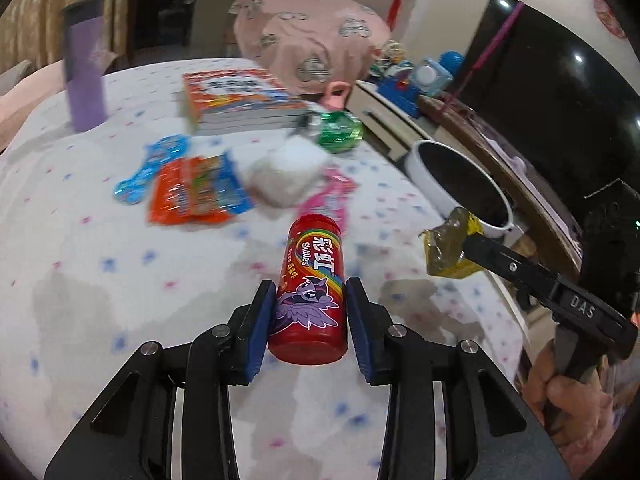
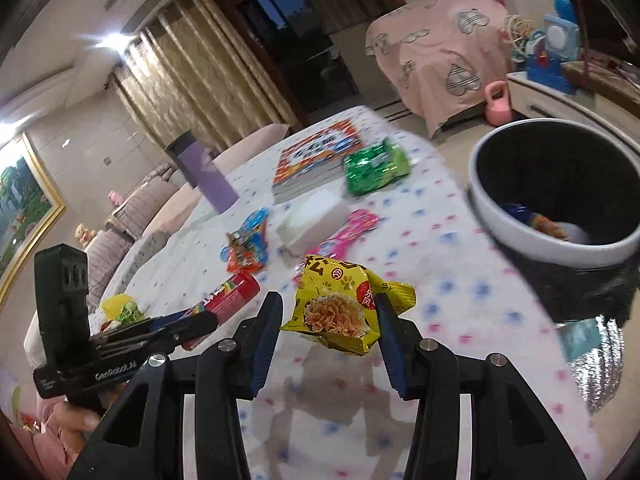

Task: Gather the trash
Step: 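Carry both items over the bin and open both tools to drop them, then move both open tools back over the table toward the wrappers, then grasp the orange candy wrapper with the left tool while the right tool grasps the pink lollipop pack, then carry both items over the bin and open both tools to drop them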

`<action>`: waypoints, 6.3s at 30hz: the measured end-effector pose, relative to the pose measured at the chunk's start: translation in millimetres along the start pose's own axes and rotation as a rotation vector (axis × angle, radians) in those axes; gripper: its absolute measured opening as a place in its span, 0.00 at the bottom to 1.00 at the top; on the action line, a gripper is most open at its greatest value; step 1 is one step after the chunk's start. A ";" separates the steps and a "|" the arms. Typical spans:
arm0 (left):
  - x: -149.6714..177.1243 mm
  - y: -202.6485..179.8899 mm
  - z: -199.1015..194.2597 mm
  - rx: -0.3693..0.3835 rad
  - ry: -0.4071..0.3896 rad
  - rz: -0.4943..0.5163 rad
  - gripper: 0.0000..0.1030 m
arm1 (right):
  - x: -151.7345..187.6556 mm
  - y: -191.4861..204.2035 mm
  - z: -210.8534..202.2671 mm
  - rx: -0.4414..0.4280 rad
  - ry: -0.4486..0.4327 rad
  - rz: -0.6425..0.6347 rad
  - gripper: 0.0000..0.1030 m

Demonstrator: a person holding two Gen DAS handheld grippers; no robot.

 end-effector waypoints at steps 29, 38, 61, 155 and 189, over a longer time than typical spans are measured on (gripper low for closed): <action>-50.8 -137.5 9.9 0.100 -0.059 0.180 0.33 | -47.3 -108.9 -110.0 0.142 -0.199 0.106 0.46; -65.6 -160.8 21.5 0.103 -0.066 0.220 0.33 | -63.7 -127.3 -118.9 0.169 -0.208 0.102 0.46; -91.1 -205.3 64.8 0.085 -0.039 0.291 0.33 | -84.1 -172.7 -106.8 0.216 -0.158 0.117 0.46; -53.3 100.4 77.9 -0.162 0.026 -0.147 0.68 | -17.7 -23.5 116.2 -0.011 0.136 0.171 0.52; -33.3 -28.0 25.4 0.055 -0.003 -0.001 0.09 | -24.5 -51.0 -9.2 0.018 -0.057 0.164 0.13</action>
Point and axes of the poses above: each gripper's, at about its wrist camera, not at the fingertips, and z roughly the way its jaws point, y to its left, x to its underside, the point moved 8 cm from there along z, roughly the way its jaws point, and after that the axes turned 14 degrees about -x, right-handed, at the moved point
